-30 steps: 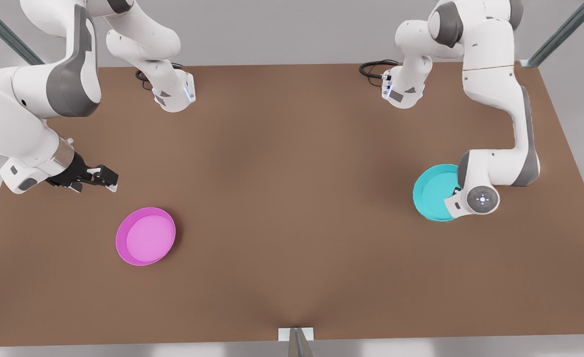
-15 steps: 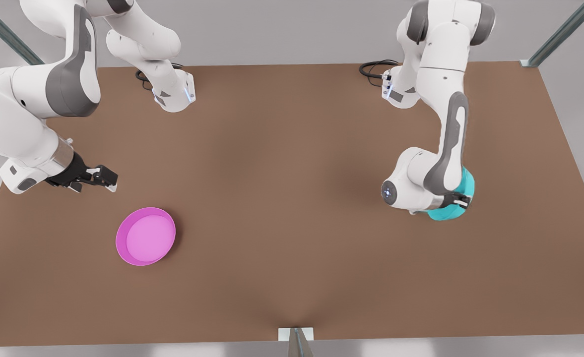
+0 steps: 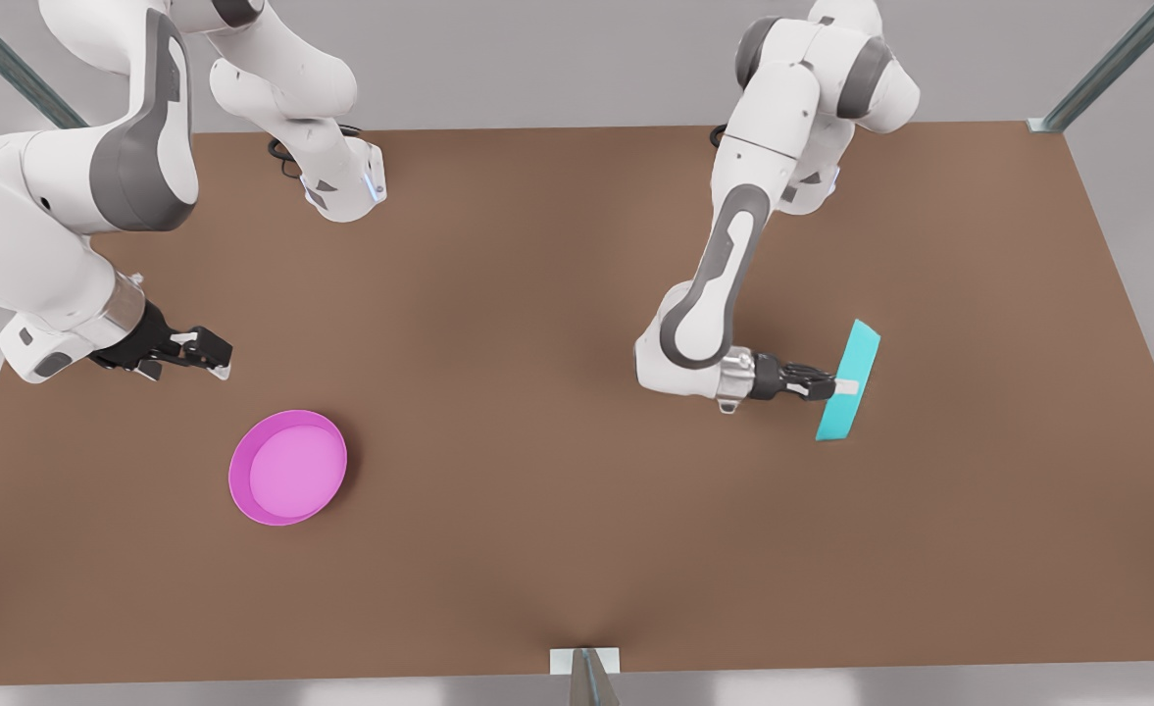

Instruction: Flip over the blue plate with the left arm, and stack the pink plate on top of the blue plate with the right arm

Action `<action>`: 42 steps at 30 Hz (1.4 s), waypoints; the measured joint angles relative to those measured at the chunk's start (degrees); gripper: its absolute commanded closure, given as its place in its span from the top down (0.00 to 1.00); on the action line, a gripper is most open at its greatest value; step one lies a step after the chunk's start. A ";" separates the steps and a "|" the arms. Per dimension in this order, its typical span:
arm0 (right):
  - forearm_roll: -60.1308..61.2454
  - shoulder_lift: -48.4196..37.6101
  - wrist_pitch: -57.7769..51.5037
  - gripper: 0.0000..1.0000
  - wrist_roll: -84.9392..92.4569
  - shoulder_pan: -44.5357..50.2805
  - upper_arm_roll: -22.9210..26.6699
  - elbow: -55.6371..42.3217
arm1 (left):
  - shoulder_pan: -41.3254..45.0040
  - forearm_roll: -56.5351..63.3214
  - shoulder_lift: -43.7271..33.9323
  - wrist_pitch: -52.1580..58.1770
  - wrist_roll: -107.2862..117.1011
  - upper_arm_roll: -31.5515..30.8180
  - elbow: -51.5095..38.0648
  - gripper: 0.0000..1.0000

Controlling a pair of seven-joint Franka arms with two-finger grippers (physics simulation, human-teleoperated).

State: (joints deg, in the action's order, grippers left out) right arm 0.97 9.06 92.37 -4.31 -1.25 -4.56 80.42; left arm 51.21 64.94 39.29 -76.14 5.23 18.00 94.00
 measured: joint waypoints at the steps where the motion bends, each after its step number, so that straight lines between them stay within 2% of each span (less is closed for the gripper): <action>1: 0.00 0.00 0.00 1.00 0.00 -0.03 0.01 0.00 | 0.69 0.05 0.85 1.44 0.10 0.00 -1.56 0.21; 13: 0.00 0.00 0.00 1.00 0.05 -0.04 0.08 0.00 | 10.88 -1.25 18.33 14.12 -0.38 0.05 -23.30 0.21; 15: 0.00 0.00 0.00 1.00 0.01 -0.04 0.08 0.00 | 14.00 -2.03 21.70 14.41 -0.37 3.73 -26.10 0.21; 20: 0.00 0.00 0.00 1.00 0.00 -0.05 0.08 0.00 | 20.01 -3.83 23.88 14.50 -0.46 7.94 -26.85 0.21; 26: 0.00 0.00 0.00 1.00 0.07 -0.06 0.08 0.00 | 23.13 -5.66 29.02 15.80 0.03 10.61 -30.22 0.21; 37: 0.00 0.03 0.00 1.00 0.09 -0.07 0.17 0.00 | 23.66 -8.84 31.82 15.74 3.74 10.63 -30.19 0.21; 38: 0.00 0.06 0.00 1.00 0.09 -0.07 0.17 0.00 | 23.67 -9.06 31.82 15.69 3.76 10.63 -30.04 0.64; 39: 0.00 0.09 0.00 1.00 0.09 -0.07 0.17 0.00 | 23.67 -9.69 31.82 15.50 4.51 10.73 -29.94 1.00; 42: 0.00 0.01 0.00 1.00 0.09 -0.07 0.17 0.00 | 23.76 -11.35 31.99 15.48 6.56 10.74 -29.93 1.00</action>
State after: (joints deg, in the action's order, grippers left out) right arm 0.97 9.06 92.37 -4.22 -1.32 -4.39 80.42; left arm 74.97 53.59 71.28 -60.66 11.79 28.73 64.08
